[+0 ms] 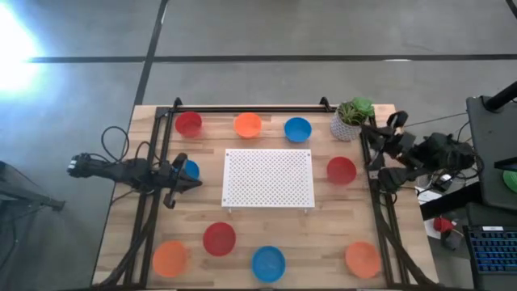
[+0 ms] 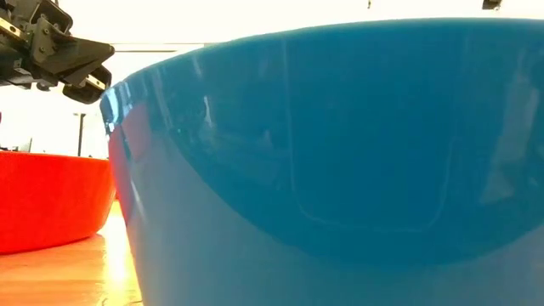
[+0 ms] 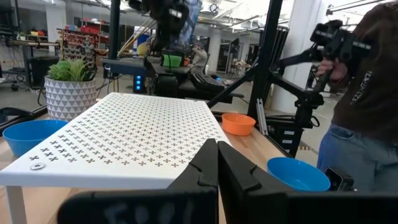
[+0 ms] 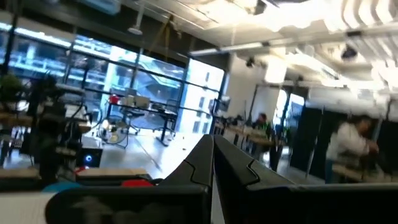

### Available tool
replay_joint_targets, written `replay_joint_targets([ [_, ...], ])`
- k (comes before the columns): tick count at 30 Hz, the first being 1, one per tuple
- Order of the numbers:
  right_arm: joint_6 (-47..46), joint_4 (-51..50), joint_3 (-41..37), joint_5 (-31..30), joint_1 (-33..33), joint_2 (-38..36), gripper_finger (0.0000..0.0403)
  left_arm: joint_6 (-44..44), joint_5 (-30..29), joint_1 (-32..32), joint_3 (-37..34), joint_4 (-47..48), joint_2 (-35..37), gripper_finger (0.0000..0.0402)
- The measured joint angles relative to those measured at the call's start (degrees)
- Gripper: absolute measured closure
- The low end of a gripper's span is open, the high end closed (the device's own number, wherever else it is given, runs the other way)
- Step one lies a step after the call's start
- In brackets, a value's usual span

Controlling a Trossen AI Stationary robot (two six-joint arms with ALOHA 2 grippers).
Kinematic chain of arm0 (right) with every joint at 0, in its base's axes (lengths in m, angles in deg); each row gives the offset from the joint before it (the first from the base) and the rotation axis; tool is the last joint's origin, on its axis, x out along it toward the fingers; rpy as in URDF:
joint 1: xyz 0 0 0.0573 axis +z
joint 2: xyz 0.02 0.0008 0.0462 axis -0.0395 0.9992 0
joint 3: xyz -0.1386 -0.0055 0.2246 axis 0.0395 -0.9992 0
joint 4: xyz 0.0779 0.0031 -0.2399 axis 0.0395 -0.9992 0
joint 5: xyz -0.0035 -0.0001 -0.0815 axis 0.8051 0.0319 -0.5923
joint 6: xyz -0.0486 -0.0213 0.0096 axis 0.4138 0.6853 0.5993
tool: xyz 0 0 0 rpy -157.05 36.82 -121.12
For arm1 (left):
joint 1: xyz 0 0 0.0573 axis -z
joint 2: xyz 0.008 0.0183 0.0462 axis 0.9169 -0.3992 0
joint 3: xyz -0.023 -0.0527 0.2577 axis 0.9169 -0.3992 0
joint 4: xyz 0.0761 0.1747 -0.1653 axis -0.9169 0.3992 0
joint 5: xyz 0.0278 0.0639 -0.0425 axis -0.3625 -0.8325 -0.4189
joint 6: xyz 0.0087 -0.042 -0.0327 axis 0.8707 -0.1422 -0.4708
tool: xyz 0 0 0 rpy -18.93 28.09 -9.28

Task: Pick & Place Mini bowls
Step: Put the top red bowl on the shelf

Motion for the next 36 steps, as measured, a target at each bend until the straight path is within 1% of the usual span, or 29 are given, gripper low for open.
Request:
replay_joint_targets([
  [5, -6.26, -6.83, 9.51, -2.59, 0.01, 7.89, 0.0394, 0.00, 0.00, 0.00, 0.00, 0.00, 0.02, 0.0402],
  [12, -9.23, -18.30, 20.88, -2.77, 0.05, 18.53, 0.0394, 0.00, 0.01, 0.00, 0.00, 0.00, 0.01, 0.0402],
  [16, -10.08, -21.97, 26.50, -2.75, 0.05, 23.56, 0.0394, -0.02, 0.00, -0.01, 0.00, 0.00, -0.01, 0.0402],
  [20, -16.07, -25.44, 33.08, -2.66, 0.05, 27.58, 0.0394, 0.36, 0.00, 0.01, 0.00, 0.00, 0.02, 0.0402],
  [23, -21.58, -31.19, 38.42, -2.46, 0.05, 29.86, 0.0394, 2.53, -0.37, 0.00, 0.00, -0.25, 0.00, 0.0402],
  [26, -25.80, -38.16, 42.98, -2.17, 0.05, 31.94, 0.0394, 5.52, -2.81, 0.01, 0.18, -3.79, 0.02, 0.0402],
  [31, -31.16, -47.73, 46.75, -2.02, 0.05, 34.30, 0.0394, 10.40, -10.44, 0.01, 4.04, -3.17, -0.01, 0.0402],
  [33, -32.02, -49.64, 46.91, -2.04, 0.05, 35.09, 0.0394, 11.28, -14.13, 0.01, 6.54, -1.88, -0.03, 0.0402],
  [36, -32.13, -50.22, 46.79, -2.00, 0.05, 35.82, 0.0394, 9.53, -20.27, 0.01, 10.48, 3.13, -0.44, 0.0402],
])
